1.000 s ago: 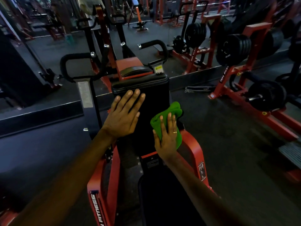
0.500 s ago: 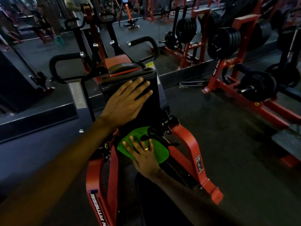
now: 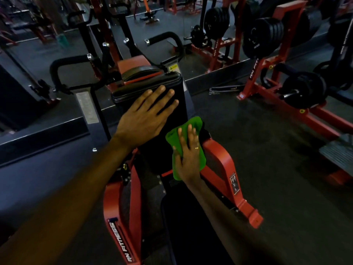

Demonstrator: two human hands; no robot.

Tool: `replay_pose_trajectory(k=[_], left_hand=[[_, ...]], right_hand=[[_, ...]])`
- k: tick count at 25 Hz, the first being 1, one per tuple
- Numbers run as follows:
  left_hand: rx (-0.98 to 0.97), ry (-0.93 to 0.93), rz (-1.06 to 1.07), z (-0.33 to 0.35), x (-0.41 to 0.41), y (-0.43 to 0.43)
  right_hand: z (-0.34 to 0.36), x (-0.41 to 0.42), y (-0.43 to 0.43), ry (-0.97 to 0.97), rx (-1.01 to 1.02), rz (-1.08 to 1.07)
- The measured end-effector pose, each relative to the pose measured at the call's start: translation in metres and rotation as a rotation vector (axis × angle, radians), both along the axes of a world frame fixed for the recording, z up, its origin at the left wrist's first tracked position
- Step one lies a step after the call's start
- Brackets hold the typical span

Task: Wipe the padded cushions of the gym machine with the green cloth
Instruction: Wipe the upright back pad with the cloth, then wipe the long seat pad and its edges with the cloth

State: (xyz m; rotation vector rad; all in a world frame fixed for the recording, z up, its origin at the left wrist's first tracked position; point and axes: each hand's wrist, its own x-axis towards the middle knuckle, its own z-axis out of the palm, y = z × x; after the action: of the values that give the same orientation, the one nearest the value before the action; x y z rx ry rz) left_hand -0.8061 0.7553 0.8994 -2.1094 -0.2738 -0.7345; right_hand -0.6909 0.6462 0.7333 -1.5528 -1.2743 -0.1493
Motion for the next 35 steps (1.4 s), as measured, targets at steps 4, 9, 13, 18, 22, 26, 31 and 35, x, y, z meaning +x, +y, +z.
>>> replay_pose_trajectory(k=[4, 9, 13, 18, 22, 26, 31, 35], left_hand=[[-0.002, -0.02, 0.015, 0.0, 0.0, 0.0], [0.016, -0.037, 0.005, -0.001, 0.001, -0.001], [0.025, -0.03, 0.013, -0.001, 0.003, -0.003], [-0.048, -0.044, 0.018, 0.002, 0.005, -0.009], [-0.346, -0.022, -0.14, -0.007, 0.049, -0.032], [-0.598, 0.124, -0.303, -0.033, 0.124, -0.075], [-1.04, 0.117, -0.339, -0.038, 0.218, -0.119], [-1.232, 0.031, -0.401, -0.016, 0.293, -0.148]], right_hand=[[-0.03, -0.005, -0.016, 0.111, -0.03, -0.018], [0.021, 0.008, 0.0, 0.202, 0.006, 0.031], [0.031, 0.022, 0.003, 0.251, -0.031, 0.077], [0.019, 0.034, -0.02, 0.441, -0.086, 0.147], [0.026, 0.073, -0.034, 0.538, -0.174, -0.015], [0.017, 0.132, -0.076, 0.496, -0.356, -0.178], [0.036, 0.212, -0.163, 0.518, -0.364, -0.384], [0.076, 0.273, -0.241, 0.516, -0.278, -0.516]])
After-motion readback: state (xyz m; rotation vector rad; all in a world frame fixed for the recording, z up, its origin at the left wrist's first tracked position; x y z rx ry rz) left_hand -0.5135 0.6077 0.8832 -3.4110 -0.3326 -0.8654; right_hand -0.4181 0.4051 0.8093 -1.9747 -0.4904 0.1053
